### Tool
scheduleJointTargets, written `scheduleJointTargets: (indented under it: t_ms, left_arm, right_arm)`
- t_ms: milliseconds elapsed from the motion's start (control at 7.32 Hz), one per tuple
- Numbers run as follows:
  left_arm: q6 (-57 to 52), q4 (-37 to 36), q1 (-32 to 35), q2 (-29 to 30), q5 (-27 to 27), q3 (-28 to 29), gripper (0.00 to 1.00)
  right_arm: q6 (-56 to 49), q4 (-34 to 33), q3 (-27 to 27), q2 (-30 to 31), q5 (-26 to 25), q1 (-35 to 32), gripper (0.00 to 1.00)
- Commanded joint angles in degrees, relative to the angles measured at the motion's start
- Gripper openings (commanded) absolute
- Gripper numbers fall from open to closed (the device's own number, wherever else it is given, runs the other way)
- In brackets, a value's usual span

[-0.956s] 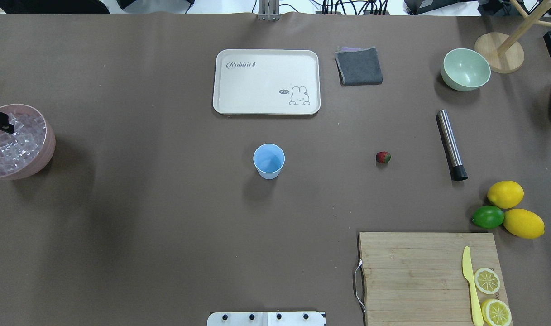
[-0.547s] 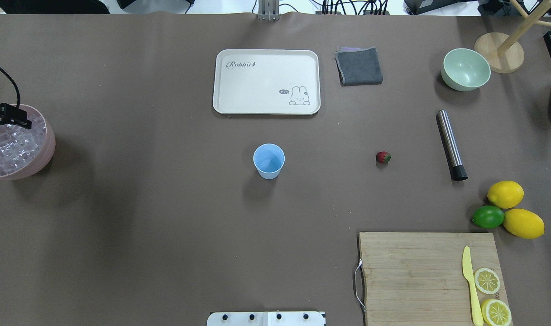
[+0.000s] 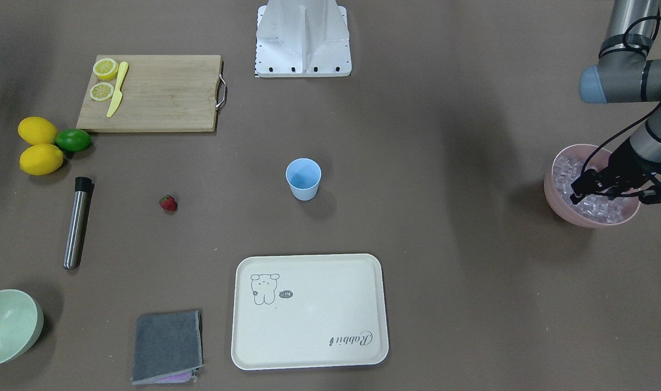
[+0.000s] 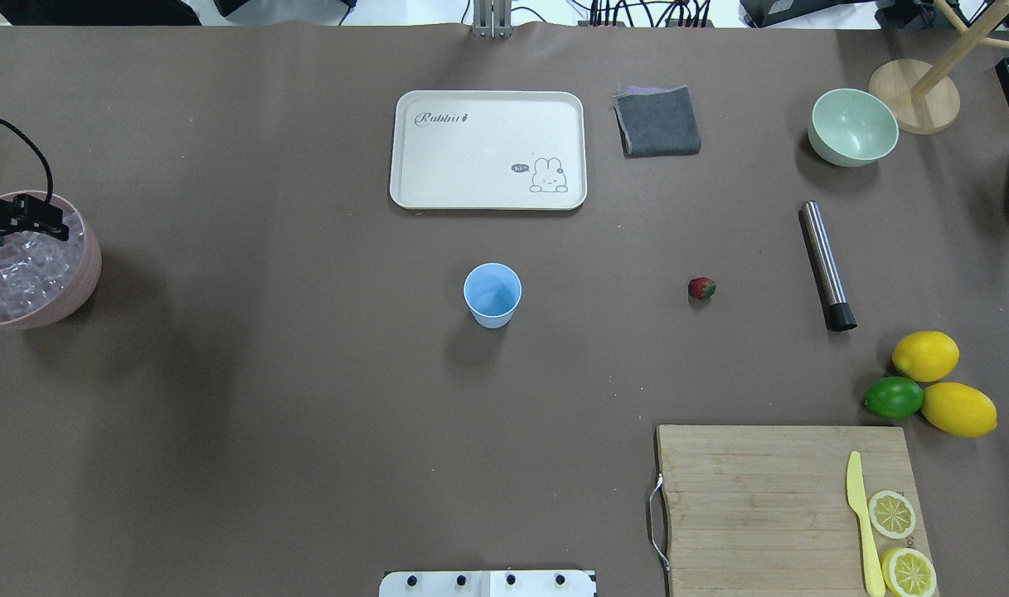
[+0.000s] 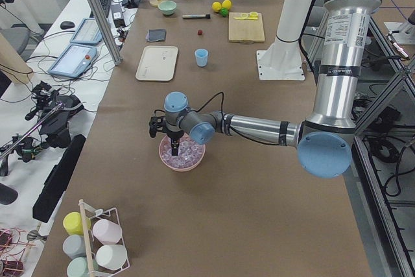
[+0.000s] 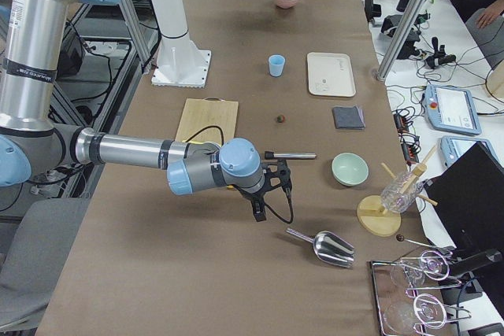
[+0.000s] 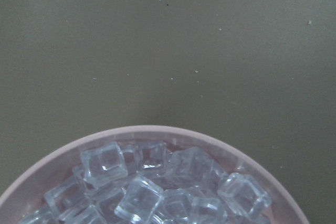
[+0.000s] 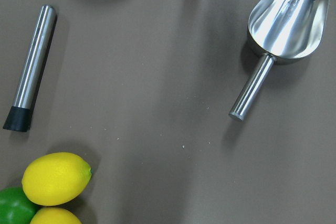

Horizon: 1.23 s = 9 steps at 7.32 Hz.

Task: Mash ice and strawberries in cup
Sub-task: 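Lower the left gripper into the pink bowl and grasp an ice cube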

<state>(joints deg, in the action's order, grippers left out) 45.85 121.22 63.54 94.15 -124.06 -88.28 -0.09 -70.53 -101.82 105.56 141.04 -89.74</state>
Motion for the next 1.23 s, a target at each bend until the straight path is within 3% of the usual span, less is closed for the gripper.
scheduleJointTargets:
  t_ms: [0, 410, 956, 1093]
  left_arm:
    - [-0.1, 0.2, -0.8, -0.1, 1.4, -0.4, 0.92]
    - [-2.2, 0.2, -1.0, -0.4, 1.4, 0.1, 0.88]
    - [-2.1, 0.3, -0.8, -1.3, 1.4, -0.1, 0.0]
    - [-2.1, 0.2, -0.3, -1.3, 1.2, -0.4, 0.0]
  right_arm:
    - [0.0, -0.1, 0.0, 0.0, 0.0, 0.0, 1.0]
    - [0.0, -0.2, 0.0, 0.3, 0.0, 0.0, 1.0]
    - [0.0, -2.1, -0.3, 0.3, 2.4, -0.1, 1.0]
    - [1.4, -2.5, -0.6, 0.2, 2.5, -0.1, 1.0]
